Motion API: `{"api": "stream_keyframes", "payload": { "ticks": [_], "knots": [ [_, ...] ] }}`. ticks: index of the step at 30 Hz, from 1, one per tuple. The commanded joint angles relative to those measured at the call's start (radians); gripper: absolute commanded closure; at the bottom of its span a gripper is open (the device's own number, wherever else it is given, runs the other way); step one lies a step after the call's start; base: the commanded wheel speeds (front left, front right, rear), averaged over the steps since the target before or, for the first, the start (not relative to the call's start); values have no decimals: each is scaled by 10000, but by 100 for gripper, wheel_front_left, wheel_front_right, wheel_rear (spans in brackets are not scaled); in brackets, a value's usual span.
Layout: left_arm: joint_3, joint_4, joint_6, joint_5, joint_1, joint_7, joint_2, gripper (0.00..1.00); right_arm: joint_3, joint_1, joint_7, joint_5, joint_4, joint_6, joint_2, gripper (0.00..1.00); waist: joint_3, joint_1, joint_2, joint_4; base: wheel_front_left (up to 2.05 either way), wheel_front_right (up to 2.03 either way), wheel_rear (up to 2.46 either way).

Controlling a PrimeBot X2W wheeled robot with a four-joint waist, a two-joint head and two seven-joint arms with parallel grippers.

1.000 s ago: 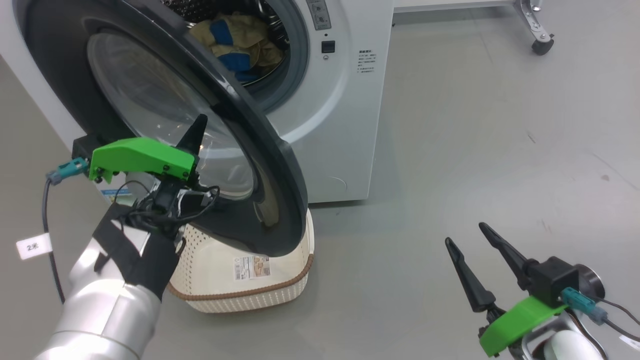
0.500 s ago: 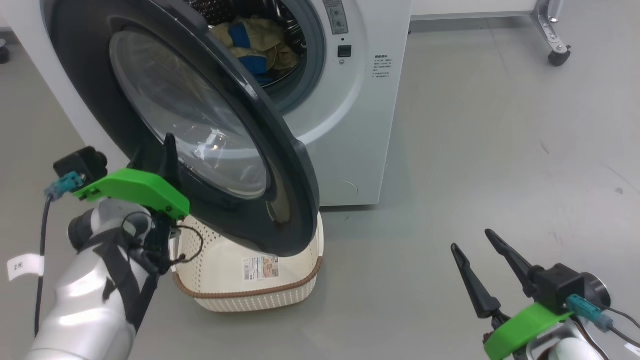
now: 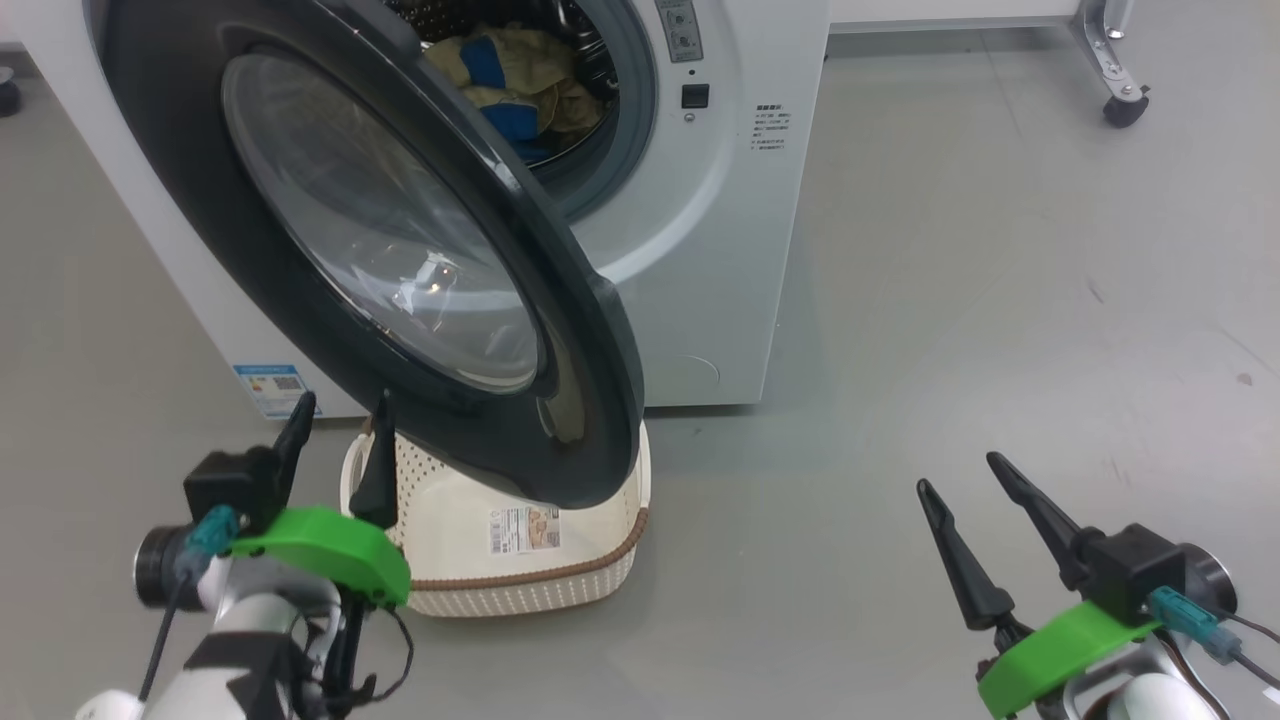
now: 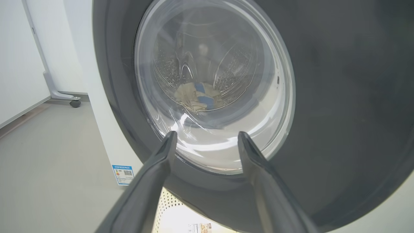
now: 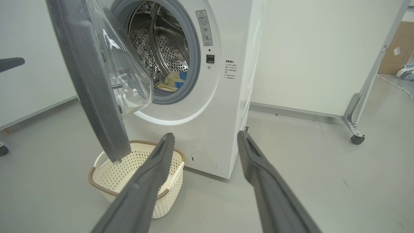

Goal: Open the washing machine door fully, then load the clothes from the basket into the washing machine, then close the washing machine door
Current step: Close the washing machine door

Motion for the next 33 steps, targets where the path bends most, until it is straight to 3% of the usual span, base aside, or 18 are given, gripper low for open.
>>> {"api": "stream_keyframes", "payload": {
  "ticks": [1,9,10,15,33],
  "knots": [
    [542,-408,54,212,-324,-111,347,0,97,-181,-67,-66,-368,39,-87,0,1,0,0,9,0,0,0],
    [1960,-1062,-68,1387,1323,-111,-148,0,2,-121,-67,-106,-389,39,-45,0,-67,0,0,54,0,0,0],
    [3279,-1728,-1025,2445,2738,-112,-990,0,-47,-44,-67,-127,-369,39,39,0,-155,0,0,-7,0,0,0],
    [3908,-1980,-1529,2888,3263,-112,-1308,0,-99,0,-67,-159,-339,39,108,0,-166,0,0,-78,0,0,0],
    [5226,-3076,-2039,3789,4331,-112,-1837,0,-361,211,-67,-381,-340,39,36,0,-330,0,0,-214,0,0,0]
  ]
}}
